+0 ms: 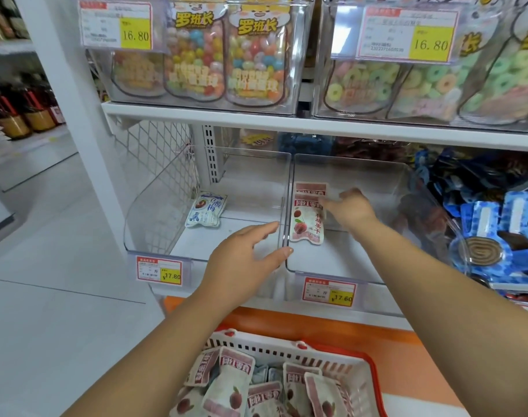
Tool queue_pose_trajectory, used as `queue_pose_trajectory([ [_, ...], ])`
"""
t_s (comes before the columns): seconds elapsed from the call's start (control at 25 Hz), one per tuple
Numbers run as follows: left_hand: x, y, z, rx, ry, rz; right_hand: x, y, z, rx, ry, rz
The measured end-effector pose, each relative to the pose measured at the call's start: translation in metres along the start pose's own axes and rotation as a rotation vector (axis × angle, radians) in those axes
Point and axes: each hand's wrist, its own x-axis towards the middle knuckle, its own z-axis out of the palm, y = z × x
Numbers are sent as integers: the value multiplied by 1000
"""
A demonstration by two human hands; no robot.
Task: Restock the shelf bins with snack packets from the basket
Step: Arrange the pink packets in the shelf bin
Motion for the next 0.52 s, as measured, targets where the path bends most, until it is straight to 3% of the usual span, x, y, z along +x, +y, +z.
queue_pose_trajectory([
  [0.16, -29, -9, -5, 17, 257, 159, -72, -15, -25, 180, 191, -375],
  [0.28, -55, -15, -7, 64, 209, 189, -146, -4, -23, 285, 179, -662],
  [0.4, -89, -43, 12, 196, -52, 133, -201, 24, 0, 9, -86, -772],
  [0.52, -131, -90, 41, 299, -296, -71, -213, 83, 37, -515, -579, -499],
])
